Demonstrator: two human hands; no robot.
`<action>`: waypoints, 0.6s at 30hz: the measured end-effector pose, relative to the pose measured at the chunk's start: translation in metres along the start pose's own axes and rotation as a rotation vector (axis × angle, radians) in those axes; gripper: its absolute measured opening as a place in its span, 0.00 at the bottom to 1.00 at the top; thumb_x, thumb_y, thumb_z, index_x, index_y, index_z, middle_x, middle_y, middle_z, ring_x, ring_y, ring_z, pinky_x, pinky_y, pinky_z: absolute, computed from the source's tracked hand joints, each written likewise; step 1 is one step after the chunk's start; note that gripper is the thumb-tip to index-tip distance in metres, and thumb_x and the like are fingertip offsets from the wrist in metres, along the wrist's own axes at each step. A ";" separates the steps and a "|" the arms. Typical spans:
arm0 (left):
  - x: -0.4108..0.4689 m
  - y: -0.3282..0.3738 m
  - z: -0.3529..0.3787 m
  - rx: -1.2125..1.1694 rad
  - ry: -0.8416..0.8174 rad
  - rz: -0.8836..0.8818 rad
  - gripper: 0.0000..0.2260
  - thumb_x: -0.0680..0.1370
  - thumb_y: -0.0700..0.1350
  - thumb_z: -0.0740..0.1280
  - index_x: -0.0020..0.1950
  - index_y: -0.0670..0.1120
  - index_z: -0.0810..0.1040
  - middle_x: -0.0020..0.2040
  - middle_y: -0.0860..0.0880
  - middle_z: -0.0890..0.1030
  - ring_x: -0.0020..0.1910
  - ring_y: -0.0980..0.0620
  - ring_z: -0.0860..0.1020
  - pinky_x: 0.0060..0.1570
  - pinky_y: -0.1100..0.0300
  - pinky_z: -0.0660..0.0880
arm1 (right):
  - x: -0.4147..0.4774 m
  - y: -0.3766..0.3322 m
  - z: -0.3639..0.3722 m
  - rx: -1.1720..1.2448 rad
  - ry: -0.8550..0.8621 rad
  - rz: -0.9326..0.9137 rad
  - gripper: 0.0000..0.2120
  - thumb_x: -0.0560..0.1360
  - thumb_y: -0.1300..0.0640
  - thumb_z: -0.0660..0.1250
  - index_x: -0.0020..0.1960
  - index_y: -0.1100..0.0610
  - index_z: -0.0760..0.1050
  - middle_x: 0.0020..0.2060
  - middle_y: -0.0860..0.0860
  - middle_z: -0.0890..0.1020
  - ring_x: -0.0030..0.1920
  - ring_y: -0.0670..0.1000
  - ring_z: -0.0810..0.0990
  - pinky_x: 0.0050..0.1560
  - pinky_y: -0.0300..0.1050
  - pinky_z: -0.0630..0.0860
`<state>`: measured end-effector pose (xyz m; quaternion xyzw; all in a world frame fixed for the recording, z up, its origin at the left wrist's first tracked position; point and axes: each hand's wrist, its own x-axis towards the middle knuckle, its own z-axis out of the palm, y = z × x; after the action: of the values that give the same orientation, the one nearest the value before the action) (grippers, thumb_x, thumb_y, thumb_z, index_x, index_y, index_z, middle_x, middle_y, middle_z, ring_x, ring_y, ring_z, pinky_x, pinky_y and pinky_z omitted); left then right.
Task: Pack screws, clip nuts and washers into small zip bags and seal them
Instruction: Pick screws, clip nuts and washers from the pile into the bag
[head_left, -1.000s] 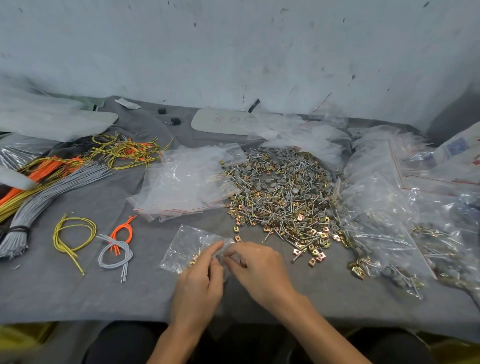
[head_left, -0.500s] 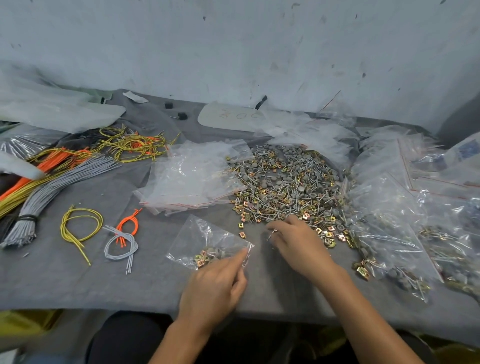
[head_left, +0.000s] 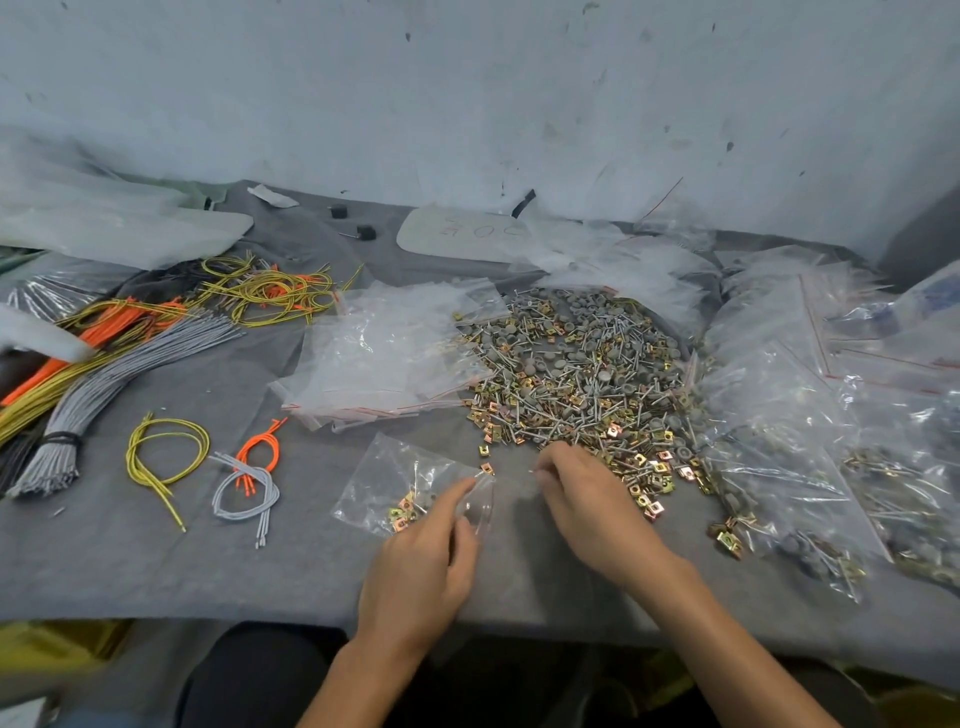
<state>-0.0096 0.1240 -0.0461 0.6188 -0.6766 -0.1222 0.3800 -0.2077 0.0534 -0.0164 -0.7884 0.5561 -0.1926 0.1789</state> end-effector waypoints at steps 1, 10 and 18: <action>0.001 -0.001 0.000 -0.040 0.011 -0.036 0.18 0.79 0.53 0.58 0.69 0.63 0.69 0.33 0.56 0.75 0.39 0.52 0.77 0.33 0.53 0.72 | -0.006 -0.007 0.001 0.047 -0.017 -0.007 0.04 0.84 0.51 0.58 0.50 0.45 0.67 0.42 0.41 0.74 0.45 0.41 0.72 0.41 0.37 0.66; 0.002 -0.007 0.000 -0.191 0.122 -0.137 0.17 0.80 0.52 0.56 0.68 0.61 0.72 0.52 0.52 0.85 0.48 0.50 0.81 0.46 0.58 0.74 | -0.026 -0.071 0.015 0.007 -0.094 -0.127 0.04 0.85 0.48 0.51 0.56 0.47 0.63 0.47 0.53 0.77 0.48 0.62 0.77 0.45 0.56 0.73; 0.004 -0.011 0.000 -0.310 0.188 -0.254 0.17 0.82 0.42 0.62 0.67 0.61 0.76 0.35 0.55 0.80 0.35 0.56 0.77 0.39 0.55 0.74 | -0.022 -0.084 0.017 0.128 -0.003 -0.067 0.09 0.85 0.53 0.57 0.57 0.54 0.75 0.50 0.50 0.78 0.53 0.54 0.76 0.53 0.49 0.69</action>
<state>-0.0014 0.1183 -0.0522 0.6419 -0.5278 -0.2133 0.5137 -0.1379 0.1016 0.0080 -0.7937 0.5158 -0.2326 0.2234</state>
